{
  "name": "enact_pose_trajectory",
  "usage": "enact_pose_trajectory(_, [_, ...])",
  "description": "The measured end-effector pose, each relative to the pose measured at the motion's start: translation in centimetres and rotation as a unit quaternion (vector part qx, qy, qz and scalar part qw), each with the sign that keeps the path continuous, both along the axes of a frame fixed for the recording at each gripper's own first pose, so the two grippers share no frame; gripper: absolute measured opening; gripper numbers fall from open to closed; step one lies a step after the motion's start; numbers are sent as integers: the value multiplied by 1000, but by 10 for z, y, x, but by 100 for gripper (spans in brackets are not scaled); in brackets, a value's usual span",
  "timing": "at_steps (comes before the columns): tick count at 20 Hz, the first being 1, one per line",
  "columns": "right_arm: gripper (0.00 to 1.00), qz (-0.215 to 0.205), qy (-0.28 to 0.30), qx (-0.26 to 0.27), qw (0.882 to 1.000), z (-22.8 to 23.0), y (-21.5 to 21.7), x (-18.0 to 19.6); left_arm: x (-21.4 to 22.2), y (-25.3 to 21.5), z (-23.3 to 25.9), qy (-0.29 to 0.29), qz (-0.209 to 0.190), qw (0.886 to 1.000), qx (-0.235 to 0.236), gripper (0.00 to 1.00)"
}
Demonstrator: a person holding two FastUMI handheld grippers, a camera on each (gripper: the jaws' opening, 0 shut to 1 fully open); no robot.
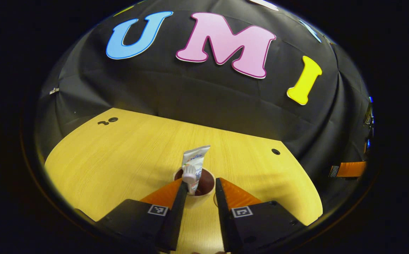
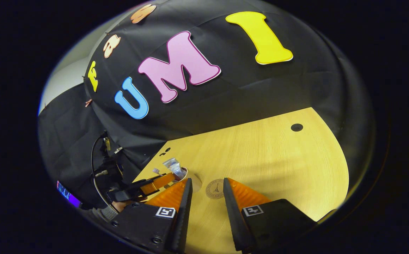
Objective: Put the toothbrush and toothpaste on the desktop into the cup, then pick up the cup and place it on the coaster on the desktop.
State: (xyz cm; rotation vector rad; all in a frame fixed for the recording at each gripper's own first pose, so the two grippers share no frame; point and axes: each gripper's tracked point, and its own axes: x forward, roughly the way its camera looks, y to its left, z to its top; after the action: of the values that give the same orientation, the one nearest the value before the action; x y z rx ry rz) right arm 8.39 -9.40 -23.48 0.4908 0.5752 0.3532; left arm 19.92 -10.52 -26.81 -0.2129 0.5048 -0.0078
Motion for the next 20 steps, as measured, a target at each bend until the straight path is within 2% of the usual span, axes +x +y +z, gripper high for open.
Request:
enact_pose_trajectory(1, [54, 0, -1, 1, 1000, 1, 1, 0, -4, -1, -2, 6, -4, 1000, 1, 54])
enact_pose_trajectory(2, [54, 0, -1, 2, 1000, 1, 2, 0, -8, 1, -1, 12, -7, 1000, 5, 70])
enact_pose_trajectory(3, [54, 0, -1, 4, 1000, 2, 1, 0, -12, 3, -1, 16, -9, 1000, 10, 63])
enact_pose_trajectory(6, [54, 3, -4, 6, 1000, 3, 3, -2, -24, 11, -3, 35, -14, 999, 27, 72])
enact_pose_trajectory(9, [54, -2, -6, -4, 1000, 0, -4, -3, -34, 17, -4, 60, -44, 996, 48, 75])
enact_pose_trajectory(12, [54, -8, 3, -5, 1000, -5, -9, -8, -40, 30, -12, 97, -71, 990, 78, 77])
enact_pose_trajectory(17, [54, -24, 9, -7, 1000, -10, -17, -19, -45, 33, -33, 165, -143, 974, 66, 77])
enact_pose_trajectory(20, [54, -35, 19, -2, 999, -15, -22, -24, -39, 40, -51, 200, -156, 964, 75, 77])
